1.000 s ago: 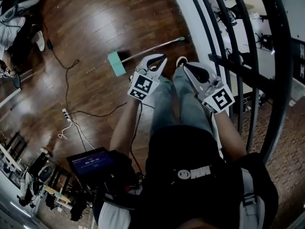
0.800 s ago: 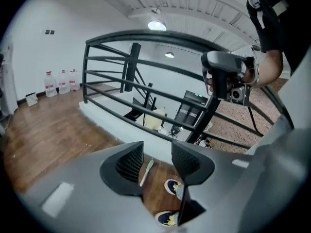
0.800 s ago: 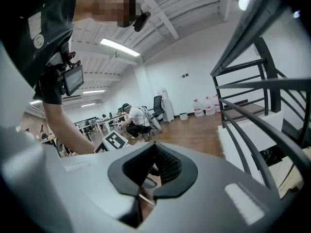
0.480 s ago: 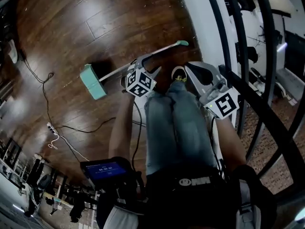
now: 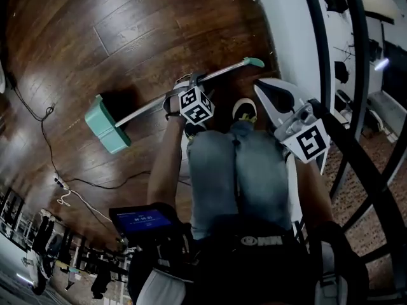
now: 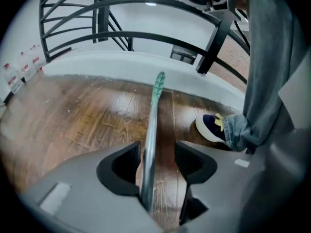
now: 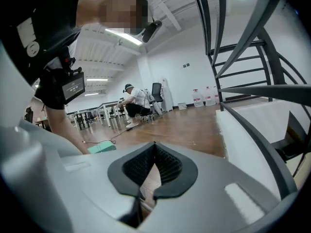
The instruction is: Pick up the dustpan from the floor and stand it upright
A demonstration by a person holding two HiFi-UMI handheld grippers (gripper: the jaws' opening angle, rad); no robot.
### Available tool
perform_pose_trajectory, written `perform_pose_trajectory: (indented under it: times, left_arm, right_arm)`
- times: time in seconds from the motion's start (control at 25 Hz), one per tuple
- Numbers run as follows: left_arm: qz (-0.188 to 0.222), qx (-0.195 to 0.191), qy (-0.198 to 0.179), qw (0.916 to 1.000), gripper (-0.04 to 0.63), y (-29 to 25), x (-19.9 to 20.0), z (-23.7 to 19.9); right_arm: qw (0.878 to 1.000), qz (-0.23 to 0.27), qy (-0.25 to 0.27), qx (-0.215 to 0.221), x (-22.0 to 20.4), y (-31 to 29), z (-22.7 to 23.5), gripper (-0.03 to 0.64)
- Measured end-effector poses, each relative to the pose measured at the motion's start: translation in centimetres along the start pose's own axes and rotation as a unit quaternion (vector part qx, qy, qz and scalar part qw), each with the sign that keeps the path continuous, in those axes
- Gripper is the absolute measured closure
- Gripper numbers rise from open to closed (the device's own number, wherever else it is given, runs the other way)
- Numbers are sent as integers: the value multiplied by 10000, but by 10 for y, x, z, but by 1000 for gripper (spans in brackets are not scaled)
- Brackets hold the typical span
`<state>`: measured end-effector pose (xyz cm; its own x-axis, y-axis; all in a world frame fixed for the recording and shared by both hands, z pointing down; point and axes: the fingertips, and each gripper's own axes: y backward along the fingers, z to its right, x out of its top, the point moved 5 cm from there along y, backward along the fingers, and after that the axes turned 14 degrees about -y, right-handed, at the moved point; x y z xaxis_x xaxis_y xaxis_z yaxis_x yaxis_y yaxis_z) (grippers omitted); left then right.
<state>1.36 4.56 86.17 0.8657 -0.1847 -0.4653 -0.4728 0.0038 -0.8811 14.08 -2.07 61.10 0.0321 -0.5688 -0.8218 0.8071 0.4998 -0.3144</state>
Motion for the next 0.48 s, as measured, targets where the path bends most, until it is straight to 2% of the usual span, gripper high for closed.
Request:
perform_pose_trajectory:
  times: [0.08,0.2,0.28,0.4,0.48]
  left_arm:
    - [-156,41,-148,9998,377,-11,-5,2]
    - [-466,221,-293,9982,486,-21,-9,-7]
    - [-807,222,-520,9951,485,-28,-11,-8]
    - [-1465,81,-917,9849,437,-41,-15,-8]
    - [-1644,-14,-895,9823,548,-48,-21,-8]
  right_arm:
    - [10000,29,41,-8,-3,0,1,614]
    - [9999,68,77,-18,-4,1,0,614]
    - [9999,78,85,-46,-4,2,2,614]
    - [9998,105,172,-41,-2,2,4,614]
    - [9997,97,213,-55,0,3,4,614]
